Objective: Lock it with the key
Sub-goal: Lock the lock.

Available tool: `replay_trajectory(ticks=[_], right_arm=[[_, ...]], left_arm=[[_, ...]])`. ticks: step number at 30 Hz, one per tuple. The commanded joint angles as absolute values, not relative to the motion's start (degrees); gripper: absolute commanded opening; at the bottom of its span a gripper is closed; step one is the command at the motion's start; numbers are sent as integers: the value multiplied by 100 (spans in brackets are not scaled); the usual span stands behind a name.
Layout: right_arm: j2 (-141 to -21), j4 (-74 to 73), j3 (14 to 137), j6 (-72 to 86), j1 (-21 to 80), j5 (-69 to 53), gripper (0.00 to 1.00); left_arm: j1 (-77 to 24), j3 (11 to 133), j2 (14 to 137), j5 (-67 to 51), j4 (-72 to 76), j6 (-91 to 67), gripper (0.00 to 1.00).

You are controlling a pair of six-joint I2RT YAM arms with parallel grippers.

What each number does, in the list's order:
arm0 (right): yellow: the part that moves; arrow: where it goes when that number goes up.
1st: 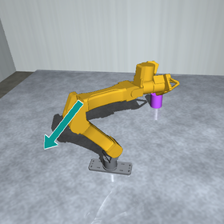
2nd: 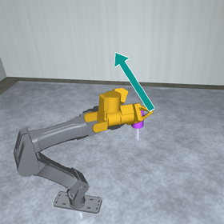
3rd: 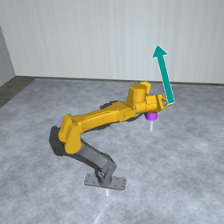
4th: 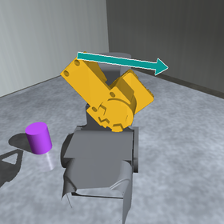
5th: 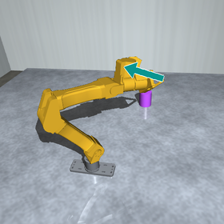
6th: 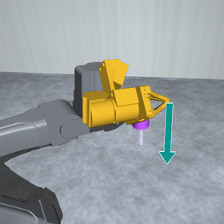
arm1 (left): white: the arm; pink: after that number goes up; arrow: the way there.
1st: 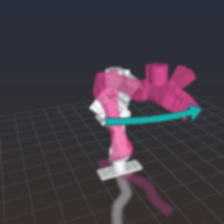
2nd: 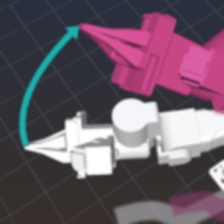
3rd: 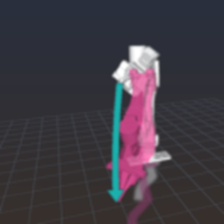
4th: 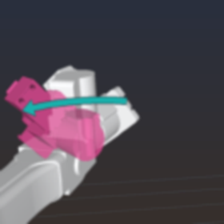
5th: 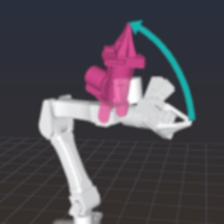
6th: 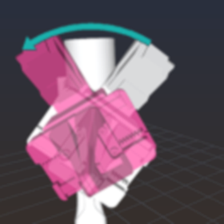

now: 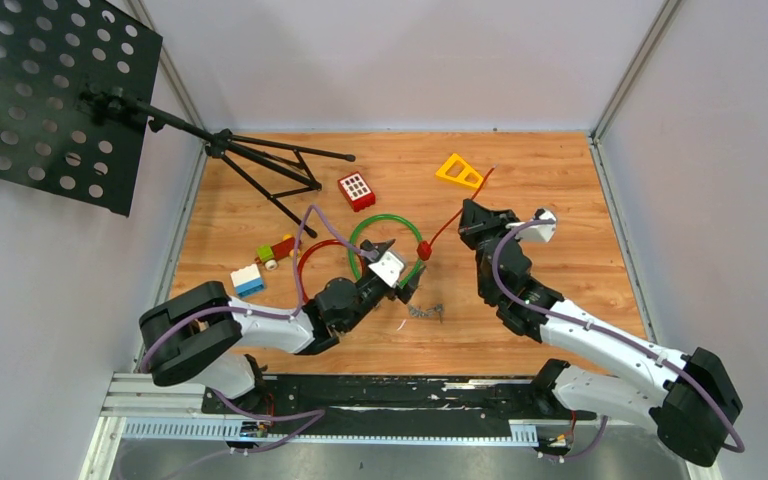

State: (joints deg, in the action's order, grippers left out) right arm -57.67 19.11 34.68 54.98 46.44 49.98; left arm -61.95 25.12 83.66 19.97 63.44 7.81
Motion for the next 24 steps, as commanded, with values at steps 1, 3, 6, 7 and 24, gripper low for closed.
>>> replay_trajectory(ticks=[1, 3, 6, 7, 24], right_arm=[[-5736, 2192, 3726, 5554, 4727, 5163, 0], [-5688, 2210, 3719, 5607, 4753, 5096, 0], [-5587, 2206, 3680, 5731, 4769, 5000, 0], [-5553, 2205, 3667, 5767, 4767, 4975, 0], [-5396, 2092, 3700, 6345, 4926, 4343, 0]], left_arm=[[-6435, 2696, 8563, 1974, 6682, 1086, 92], [-6503, 2772, 8690, 2113, 6660, 1169, 92], [-6562, 2912, 8851, 2469, 6549, 1233, 91], [-6572, 2963, 8884, 2572, 6483, 1238, 90], [-6627, 3163, 9000, 2999, 6179, 1249, 74]])
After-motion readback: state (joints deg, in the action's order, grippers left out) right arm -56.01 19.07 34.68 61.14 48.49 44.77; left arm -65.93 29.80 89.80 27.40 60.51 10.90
